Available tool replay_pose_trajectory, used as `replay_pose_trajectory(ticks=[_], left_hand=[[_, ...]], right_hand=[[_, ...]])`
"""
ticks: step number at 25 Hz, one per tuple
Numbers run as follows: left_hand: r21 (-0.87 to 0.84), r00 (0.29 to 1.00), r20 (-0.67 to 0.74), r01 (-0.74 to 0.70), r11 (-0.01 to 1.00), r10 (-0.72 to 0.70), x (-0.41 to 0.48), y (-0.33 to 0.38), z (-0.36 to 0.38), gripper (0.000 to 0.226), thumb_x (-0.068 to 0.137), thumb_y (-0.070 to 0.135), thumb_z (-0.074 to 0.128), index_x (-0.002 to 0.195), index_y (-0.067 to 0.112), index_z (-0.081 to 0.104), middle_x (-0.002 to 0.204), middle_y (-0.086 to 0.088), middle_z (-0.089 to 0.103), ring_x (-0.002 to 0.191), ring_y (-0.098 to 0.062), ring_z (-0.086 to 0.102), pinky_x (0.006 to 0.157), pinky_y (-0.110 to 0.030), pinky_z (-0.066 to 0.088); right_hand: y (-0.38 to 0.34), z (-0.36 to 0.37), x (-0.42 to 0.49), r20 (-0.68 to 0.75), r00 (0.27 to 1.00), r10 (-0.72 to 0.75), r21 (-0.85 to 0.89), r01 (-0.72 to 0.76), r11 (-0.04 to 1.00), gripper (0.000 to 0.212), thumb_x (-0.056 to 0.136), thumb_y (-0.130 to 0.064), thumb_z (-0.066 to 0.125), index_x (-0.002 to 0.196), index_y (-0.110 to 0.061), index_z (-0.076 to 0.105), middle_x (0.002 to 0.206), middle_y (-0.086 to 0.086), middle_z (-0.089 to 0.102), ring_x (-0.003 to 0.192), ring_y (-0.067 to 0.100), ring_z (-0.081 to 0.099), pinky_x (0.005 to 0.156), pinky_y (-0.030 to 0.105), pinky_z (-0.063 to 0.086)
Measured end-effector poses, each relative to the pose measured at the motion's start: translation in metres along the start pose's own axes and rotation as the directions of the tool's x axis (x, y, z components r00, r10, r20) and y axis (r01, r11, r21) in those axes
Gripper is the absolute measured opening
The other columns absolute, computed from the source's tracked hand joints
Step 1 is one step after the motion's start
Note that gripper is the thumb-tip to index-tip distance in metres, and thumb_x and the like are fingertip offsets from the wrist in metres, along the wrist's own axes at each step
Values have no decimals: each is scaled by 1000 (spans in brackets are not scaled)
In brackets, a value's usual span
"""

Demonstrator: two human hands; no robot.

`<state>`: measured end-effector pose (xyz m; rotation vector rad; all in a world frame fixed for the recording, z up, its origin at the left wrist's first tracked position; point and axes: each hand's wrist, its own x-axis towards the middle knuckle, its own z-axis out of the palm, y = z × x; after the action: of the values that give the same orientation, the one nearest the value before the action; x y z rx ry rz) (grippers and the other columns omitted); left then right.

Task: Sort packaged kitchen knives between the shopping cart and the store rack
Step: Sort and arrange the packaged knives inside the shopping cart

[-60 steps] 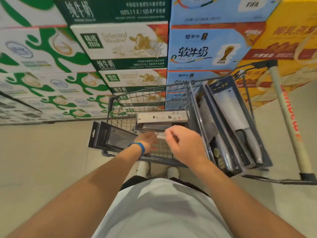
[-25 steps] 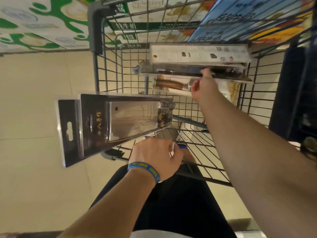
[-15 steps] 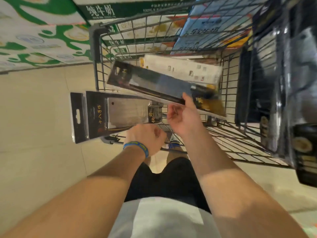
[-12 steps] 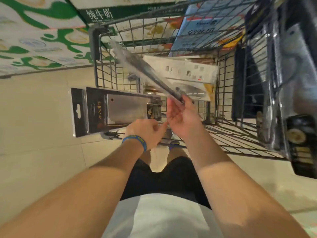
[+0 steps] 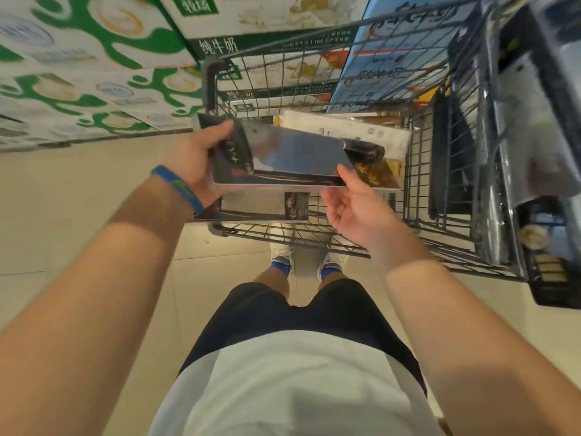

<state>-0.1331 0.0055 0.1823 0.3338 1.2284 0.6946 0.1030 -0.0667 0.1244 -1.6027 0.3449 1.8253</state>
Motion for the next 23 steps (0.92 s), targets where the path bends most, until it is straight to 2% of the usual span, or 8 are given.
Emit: replay_pose_trajectory(ticks=[3, 5, 7, 11, 14, 17, 20, 23], left_hand=[[499, 963, -221, -22, 866, 152, 3, 1, 15, 17, 95, 17, 61, 79, 13, 65, 70, 0, 68, 61, -11, 65, 61, -27, 59], [825, 980, -79, -38, 564, 182, 4, -6, 21, 21, 95, 20, 60, 74, 17, 57, 54, 10, 60, 46, -1, 57, 47, -18, 46], [954, 993, 30, -62, 292, 115, 0, -19, 26, 7, 96, 21, 56, 95, 17, 62, 71, 6, 64, 67, -10, 66, 57, -24, 48], [982, 977, -96, 61, 181, 192, -5, -29, 24, 66, 90, 14, 62, 149, 27, 35, 102, 4, 58, 86, -26, 61, 75, -30, 45], [975, 909, -137, 194, -109, 394, 1, -4, 1, 60, 86, 24, 69, 141, 24, 46, 116, -11, 60, 100, -36, 58, 83, -44, 50], [968, 842, 113, 26, -249, 527, 33, 5, 13, 39, 87, 43, 66, 119, 21, 64, 125, -12, 62, 111, -38, 58, 90, -48, 49], [911, 978, 104, -20, -413, 182, 92, -38, 46, 38, 96, 47, 48, 121, 21, 61, 120, -8, 62, 111, -33, 58, 88, -45, 47], [736, 997, -8, -50, -675, -82, 127, -98, 37, 39, 102, 41, 37, 130, 19, 52, 126, -8, 57, 116, -29, 53, 99, -47, 36]], right_hand=[[-1, 4, 9, -316, 924, -215, -599, -18, 801, 59, 82, -50, 82, 129, -22, 61, 119, 3, 66, 90, 15, 63, 66, 26, 54], [-2, 7, 24, -209, 871, -445, -780, 126, 613, 72, 92, -49, 70, 152, -23, 41, 141, 3, 57, 96, 17, 59, 71, 25, 50], [3, 17, 35, 9, 893, -450, -839, 251, 482, 64, 104, -48, 51, 161, -30, 28, 142, -5, 52, 85, 7, 58, 61, 15, 51], [36, 39, 60, 236, 958, -161, -874, 282, 395, 52, 109, -51, 24, 159, -37, 26, 152, 7, 49, 97, 13, 62, 72, 26, 52], [50, 56, 83, 311, 940, -142, -922, 335, 195, 55, 108, -53, 27, 157, -30, 30, 147, 14, 54, 102, 27, 66, 78, 39, 56], [41, 64, 105, 284, 940, -191, -951, 301, 65, 43, 108, -41, 35, 145, -22, 45, 125, 10, 66, 89, 20, 69, 80, 44, 60], [21, 46, 140, 238, 963, -130, -965, 249, 82, 31, 108, -34, 40, 123, -15, 60, 111, 12, 72, 85, 18, 69, 79, 35, 59], [4, 9, 172, 136, 960, -246, -987, 154, 55, 25, 106, -26, 50, 124, -14, 64, 110, 10, 71, 88, 22, 67, 72, 33, 54]])
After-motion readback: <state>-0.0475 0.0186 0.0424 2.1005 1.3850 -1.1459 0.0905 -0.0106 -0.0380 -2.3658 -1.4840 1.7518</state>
